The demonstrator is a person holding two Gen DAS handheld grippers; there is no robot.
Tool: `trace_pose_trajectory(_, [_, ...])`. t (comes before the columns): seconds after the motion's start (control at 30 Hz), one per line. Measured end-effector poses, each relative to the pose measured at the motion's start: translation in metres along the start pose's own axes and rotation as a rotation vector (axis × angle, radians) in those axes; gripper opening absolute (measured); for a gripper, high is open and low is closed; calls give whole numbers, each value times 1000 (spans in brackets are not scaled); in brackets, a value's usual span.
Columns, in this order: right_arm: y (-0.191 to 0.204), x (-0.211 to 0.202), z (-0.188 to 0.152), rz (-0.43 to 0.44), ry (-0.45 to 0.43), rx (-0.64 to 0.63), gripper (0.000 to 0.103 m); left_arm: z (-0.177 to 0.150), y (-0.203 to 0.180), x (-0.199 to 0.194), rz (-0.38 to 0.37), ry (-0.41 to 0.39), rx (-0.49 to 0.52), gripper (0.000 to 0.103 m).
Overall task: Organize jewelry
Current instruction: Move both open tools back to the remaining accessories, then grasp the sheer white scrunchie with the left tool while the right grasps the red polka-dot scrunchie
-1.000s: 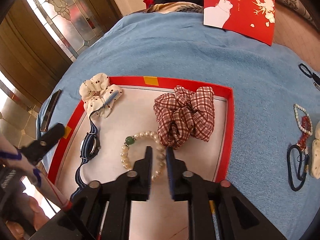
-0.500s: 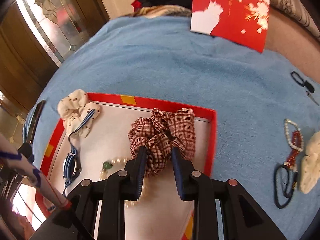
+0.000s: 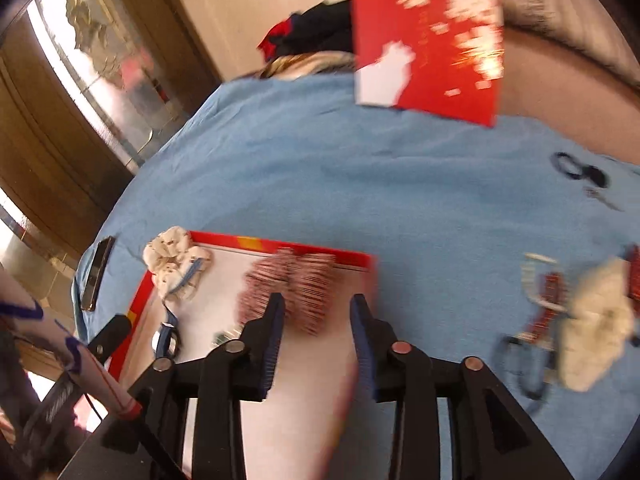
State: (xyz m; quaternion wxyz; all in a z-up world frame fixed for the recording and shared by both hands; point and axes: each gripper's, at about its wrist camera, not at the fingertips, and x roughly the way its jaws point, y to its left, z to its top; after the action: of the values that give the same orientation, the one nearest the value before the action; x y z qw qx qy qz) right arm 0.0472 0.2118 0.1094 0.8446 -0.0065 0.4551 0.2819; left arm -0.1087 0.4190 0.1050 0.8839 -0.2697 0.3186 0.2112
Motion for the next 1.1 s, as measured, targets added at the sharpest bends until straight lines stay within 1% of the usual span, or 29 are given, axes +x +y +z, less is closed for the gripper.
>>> trace_pose_trajectory(0.1, [-50, -38, -14, -80, -26, 40, 41, -9, -22, -4, -9, 0, 57, 56])
trace_pose_trajectory(0.23, [-114, -80, -39, -188, -44, 102, 41, -30, -64, -9, -58, 11, 154, 60])
trace_pose_trajectory(0.33, [-161, -103, -54, -242, -50, 169, 41, -49, -96, -9, -84, 35, 237, 60])
trace_pose_trajectory(0.43, [-194, -118, -67, -274, -57, 221, 41, -70, -125, -6, -112, 68, 312, 60])
trace_pose_trajectory(0.57, [-223, -125, -81, -279, -57, 270, 42, -98, -159, 1, -158, 127, 415, 60])
trace_pose_trajectory(0.73, [-246, -115, -87, -257, -54, 308, 42, -119, -186, 8, -176, 159, 498, 60])
trace_pose_trajectory(0.83, [-258, -111, -87, -263, -60, 316, 42, -117, -202, 18, -232, 202, 509, 60])
trace_pose_trajectory(0.93, [-271, -111, -85, -255, -74, 327, 44, -112, -225, 30, -238, 230, 536, 60])
trace_pose_trajectory(1.0, [-278, -111, -81, -250, -85, 329, 51, -105, -243, 41, -266, 253, 535, 60])
trace_pose_trajectory(1.1, [-292, -109, -74, -234, -96, 344, 54, -97, -274, 63, -294, 268, 557, 60])
